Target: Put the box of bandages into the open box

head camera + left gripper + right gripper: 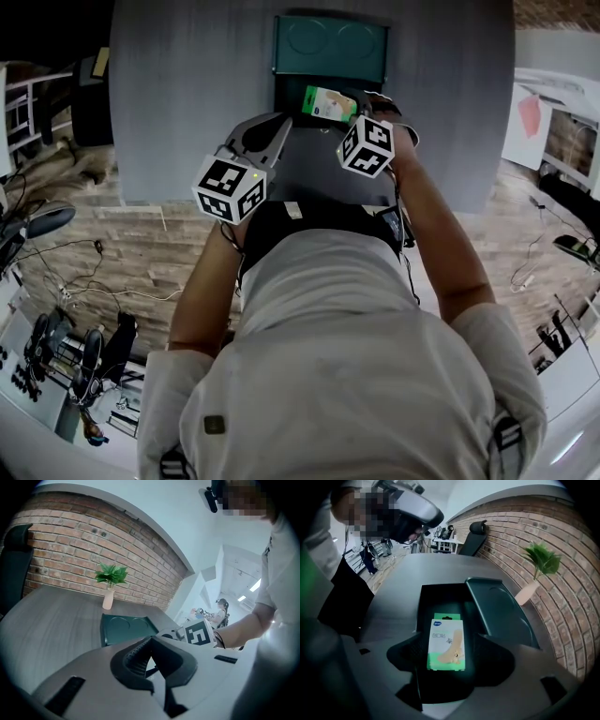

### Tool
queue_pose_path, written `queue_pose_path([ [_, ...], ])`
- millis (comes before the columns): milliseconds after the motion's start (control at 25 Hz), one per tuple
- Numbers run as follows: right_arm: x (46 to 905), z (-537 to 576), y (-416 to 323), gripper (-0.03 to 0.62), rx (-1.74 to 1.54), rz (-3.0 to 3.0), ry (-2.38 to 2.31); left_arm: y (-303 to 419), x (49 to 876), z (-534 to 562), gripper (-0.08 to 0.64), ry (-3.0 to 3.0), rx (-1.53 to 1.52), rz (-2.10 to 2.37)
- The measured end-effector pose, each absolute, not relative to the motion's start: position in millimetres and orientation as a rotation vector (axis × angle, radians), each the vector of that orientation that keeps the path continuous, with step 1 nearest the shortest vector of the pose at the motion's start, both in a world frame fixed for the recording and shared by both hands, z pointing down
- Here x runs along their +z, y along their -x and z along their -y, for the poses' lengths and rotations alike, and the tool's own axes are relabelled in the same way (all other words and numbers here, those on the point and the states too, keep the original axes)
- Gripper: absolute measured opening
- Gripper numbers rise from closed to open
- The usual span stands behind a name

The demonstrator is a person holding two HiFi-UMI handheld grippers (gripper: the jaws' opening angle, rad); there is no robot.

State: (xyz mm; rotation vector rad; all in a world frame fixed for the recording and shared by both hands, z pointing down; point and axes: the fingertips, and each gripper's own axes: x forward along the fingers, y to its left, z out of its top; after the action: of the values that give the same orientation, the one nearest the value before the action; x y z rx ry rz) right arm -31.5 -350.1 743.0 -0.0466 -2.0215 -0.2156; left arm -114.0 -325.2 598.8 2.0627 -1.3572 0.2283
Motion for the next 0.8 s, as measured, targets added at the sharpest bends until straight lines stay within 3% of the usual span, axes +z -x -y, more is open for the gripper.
queue_pose_path([
  [640, 675, 360, 39, 0.298, -0.193, 2.136, -0.142, 116, 563, 314, 0.015, -2.150, 0.217, 1.351],
  [800, 630, 357, 41, 0.223, -0.110, 2.243, -0.228, 117, 544, 307, 0.015, -2.192, 0.204, 1.353],
])
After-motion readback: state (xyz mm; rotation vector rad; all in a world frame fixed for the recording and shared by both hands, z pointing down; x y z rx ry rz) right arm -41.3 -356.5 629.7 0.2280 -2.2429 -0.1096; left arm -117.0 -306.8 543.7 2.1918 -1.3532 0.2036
